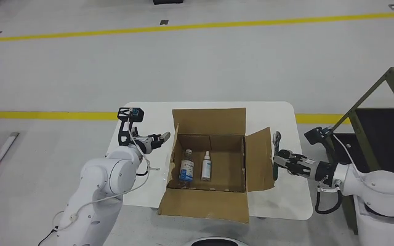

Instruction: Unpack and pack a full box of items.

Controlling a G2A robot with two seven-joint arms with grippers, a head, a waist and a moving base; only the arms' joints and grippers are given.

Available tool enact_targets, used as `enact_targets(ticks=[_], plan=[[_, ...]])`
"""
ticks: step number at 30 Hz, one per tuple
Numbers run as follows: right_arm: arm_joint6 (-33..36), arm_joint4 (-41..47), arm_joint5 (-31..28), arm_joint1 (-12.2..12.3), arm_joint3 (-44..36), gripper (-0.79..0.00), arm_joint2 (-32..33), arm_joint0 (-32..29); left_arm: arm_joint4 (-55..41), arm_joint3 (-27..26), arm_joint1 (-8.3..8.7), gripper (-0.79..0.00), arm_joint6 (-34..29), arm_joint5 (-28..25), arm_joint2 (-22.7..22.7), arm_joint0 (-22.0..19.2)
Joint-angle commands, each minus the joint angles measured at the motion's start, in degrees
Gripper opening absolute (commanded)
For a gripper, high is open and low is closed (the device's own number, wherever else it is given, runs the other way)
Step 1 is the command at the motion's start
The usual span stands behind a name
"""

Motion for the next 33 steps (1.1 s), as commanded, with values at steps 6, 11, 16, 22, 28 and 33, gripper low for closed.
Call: enact_targets(ticks=[6, 11, 16, 22, 28, 33], plan=[[0.0, 0.0, 0.0, 0.0, 0.0, -0.785, 0.0, 0.0, 0.0, 0.0, 0.00, 0.000, 0.0, 0.0, 0.0, 0.0], [-3.5, 0.3, 2.3, 0.0, 0.1, -0.785, -4.7, 1.0, 0.0, 0.0, 0.00, 0.000, 0.0, 0.0, 0.0, 0.0], [-5.7, 0.1, 8.8, -0.1, 1.3, -0.785, -11.7, 6.4, 0.0, 0.0, 0.00, 0.000, 0.0, 0.0, 0.0, 0.0], [-10.5, -6.7, 18.3, -0.7, 5.0, -0.785, -23.4, 13.5, 0.0, 0.0, 0.00, 0.000, 0.0, 0.0, 0.0, 0.0], [-15.5, -14.9, 24.7, -1.8, 9.9, -0.785, -34.5, 17.4, 0.0, 0.0, 0.00, 0.000, 0.0, 0.0, 0.0, 0.0], [-18.5, -19.2, 30.6, -2.6, 13.8, -0.785, -40.1, 18.9, 0.0, 0.0, 0.00, 0.000, 0.0, 0.0, 0.0, 0.0]])
